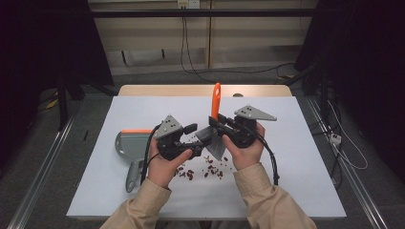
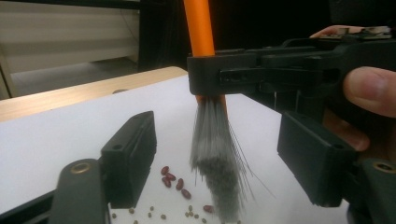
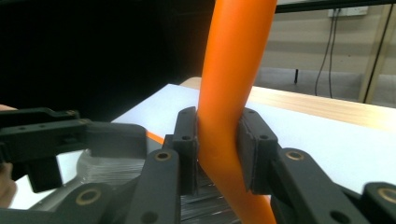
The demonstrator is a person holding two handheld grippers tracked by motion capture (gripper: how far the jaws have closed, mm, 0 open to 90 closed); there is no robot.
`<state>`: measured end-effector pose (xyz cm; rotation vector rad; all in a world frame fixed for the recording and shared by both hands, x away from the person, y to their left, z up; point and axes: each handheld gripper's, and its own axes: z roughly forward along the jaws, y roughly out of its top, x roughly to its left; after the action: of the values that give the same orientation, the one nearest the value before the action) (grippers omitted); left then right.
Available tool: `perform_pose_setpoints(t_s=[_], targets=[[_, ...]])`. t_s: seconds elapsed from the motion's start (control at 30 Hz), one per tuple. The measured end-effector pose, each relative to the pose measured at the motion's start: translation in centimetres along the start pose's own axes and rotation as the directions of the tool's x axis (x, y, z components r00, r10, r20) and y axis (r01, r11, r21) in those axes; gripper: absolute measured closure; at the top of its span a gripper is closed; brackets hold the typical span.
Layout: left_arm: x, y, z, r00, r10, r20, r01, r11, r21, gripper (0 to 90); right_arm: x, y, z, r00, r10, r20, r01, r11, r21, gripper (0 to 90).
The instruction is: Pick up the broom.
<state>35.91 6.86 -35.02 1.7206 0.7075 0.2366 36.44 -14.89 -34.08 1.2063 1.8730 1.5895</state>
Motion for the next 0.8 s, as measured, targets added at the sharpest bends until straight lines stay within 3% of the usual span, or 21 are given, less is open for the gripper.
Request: perform_pose_setpoints(t_s=[0.1, 0.27, 0.4, 0.5, 0.53, 0.57, 0.8], targets=[[0.2, -0.1, 0.0, 0.9999, -0.006, -0.011, 0.007, 0.9997, 0.022, 33.1, 0.3, 0.0, 0.3, 1.0, -0.005, -0.004, 0.005, 1.0, 0.003, 71.4], [1.2, -0.7, 0.1, 0.9986, -0.04, -0.034, 0.041, 0.9984, 0.04, 45.1, 0.9, -0.1, 0.8, 0.9996, 0.001, -0.03, -0.001, 1.0, 0.002, 71.4], [1.6, -0.9, 0.1, 0.9984, -0.054, -0.015, 0.055, 0.9968, 0.058, 55.2, 1.1, 0.0, 0.9, 0.9992, -0.01, -0.039, 0.01, 1.0, 0.001, 71.4], [1.8, -1.0, 0.1, 0.9971, -0.068, 0.033, 0.066, 0.9952, 0.072, 77.0, 1.0, -0.1, 1.1, 0.999, -0.007, -0.045, 0.007, 1.0, 0.008, 71.4], [1.9, -1.0, 0.2, 0.9956, -0.076, 0.054, 0.072, 0.9946, 0.075, 77.0, 1.0, -0.1, 1.1, 0.999, -0.007, -0.045, 0.007, 1.0, 0.008, 71.4], [1.9, -1.0, 0.1, 0.9959, -0.076, 0.049, 0.072, 0.9945, 0.076, 81.2, 0.9, -0.2, 1.1, 0.9985, -0.001, -0.055, 0.001, 1.0, 0.009, 71.4], [1.9, -1.0, -0.2, 0.9946, -0.078, 0.068, 0.072, 0.9934, 0.089, 83.8, 0.2, -0.4, 1.0, 0.9923, 0.023, -0.122, -0.021, 1.0, 0.015, 70.8]])
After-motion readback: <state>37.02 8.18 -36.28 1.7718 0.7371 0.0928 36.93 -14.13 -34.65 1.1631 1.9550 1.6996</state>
